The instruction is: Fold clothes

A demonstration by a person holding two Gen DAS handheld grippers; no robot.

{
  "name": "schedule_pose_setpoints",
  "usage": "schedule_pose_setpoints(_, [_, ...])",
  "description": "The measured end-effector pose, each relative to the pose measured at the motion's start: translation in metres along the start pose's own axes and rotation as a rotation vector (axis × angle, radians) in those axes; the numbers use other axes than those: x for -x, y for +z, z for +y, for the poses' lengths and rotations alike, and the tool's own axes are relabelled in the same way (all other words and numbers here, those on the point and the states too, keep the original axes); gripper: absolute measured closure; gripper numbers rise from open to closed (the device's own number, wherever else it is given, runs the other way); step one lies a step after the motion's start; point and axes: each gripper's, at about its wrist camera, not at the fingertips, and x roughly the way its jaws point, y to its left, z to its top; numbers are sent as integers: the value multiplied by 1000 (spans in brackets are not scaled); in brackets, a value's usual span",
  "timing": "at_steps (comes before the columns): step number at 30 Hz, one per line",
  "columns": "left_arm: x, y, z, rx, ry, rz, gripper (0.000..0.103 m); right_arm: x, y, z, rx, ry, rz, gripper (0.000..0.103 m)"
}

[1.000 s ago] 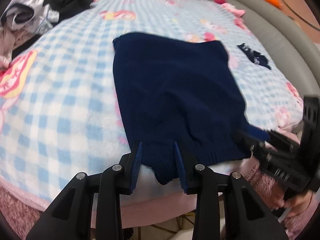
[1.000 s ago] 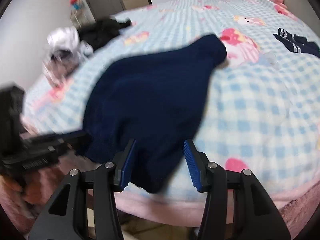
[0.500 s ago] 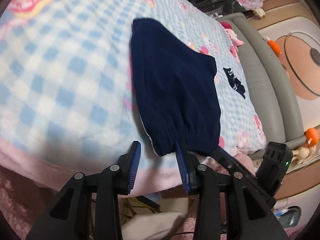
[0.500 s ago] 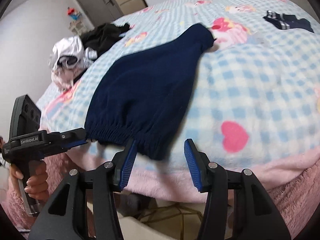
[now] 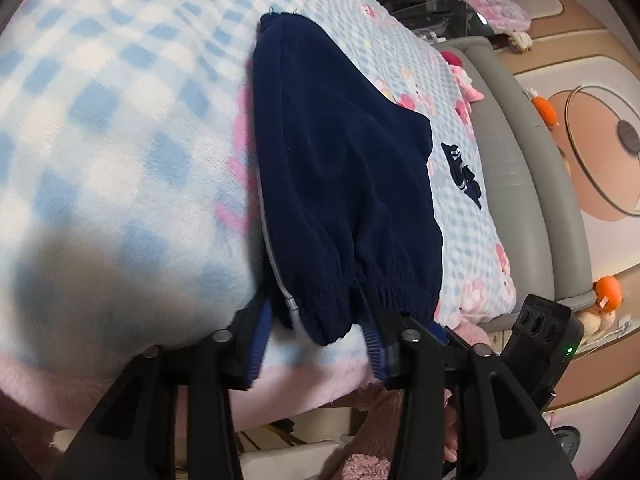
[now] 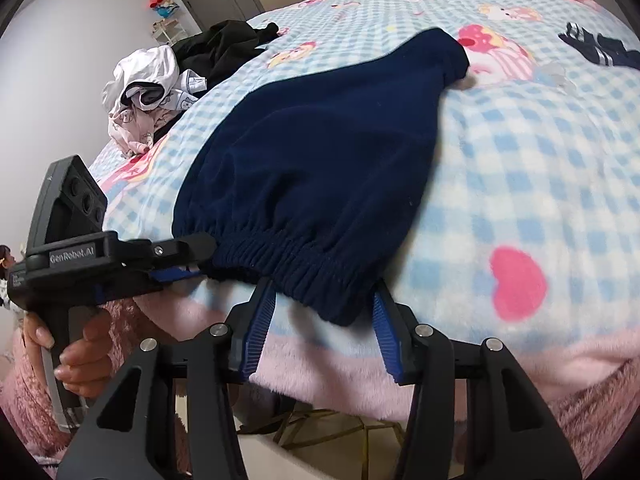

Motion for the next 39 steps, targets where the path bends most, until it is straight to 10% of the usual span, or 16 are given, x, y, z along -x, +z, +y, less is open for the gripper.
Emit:
schedule_pose_setpoints(25, [31, -9, -34, -114, -4, -63, 77, 21, 2, 6, -4, 81, -54, 79])
schedule_pose_setpoints(39, [53, -12, -27, -89, -33, 40, 76, 32, -10, 18, -49, 186, 41, 78])
